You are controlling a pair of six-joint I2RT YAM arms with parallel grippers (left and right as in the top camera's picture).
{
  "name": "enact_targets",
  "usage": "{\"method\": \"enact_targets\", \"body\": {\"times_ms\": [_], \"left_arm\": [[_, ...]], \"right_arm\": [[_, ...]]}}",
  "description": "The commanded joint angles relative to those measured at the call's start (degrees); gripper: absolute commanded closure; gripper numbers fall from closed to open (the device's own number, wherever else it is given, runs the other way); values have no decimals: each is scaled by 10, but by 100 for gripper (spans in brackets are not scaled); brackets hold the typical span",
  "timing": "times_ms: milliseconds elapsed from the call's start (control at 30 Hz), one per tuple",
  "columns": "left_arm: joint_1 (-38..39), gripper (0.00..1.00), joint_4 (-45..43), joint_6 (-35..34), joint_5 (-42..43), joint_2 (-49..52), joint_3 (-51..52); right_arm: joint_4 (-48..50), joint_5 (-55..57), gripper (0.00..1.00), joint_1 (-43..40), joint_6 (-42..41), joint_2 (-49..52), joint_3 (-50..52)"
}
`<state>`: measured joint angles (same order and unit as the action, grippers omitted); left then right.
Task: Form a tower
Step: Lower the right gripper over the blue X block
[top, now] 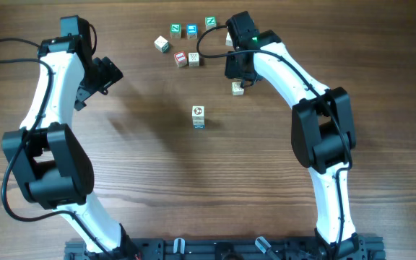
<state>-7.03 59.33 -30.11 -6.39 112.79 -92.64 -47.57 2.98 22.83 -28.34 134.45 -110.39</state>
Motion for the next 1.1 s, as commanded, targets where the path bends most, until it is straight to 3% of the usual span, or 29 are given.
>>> {"method": "enact_targets", "body": {"times_ms": [0,167,433,667,800,1067], "left_arm": [[-1,0,0,0,-8,-17,-9],[-1,0,0,0,-8,-17,-9],[-1,0,0,0,-8,-17,-9],[-1,0,0,0,-8,-17,-9],[-1,0,0,0,-8,-17,-9],[-1,0,0,0,-8,-17,-9]], "right_arm": [[0,-5,69,1,-2,-16,3],[3,10,74,0,2,-17,-7],[-12,-29,77,0,79,-91,-16],[-164,-135,76,2,107,-130,-15],[-235,-141,75,15,108,-130,21],[-158,-133,71,82,101,-129,139]]}}
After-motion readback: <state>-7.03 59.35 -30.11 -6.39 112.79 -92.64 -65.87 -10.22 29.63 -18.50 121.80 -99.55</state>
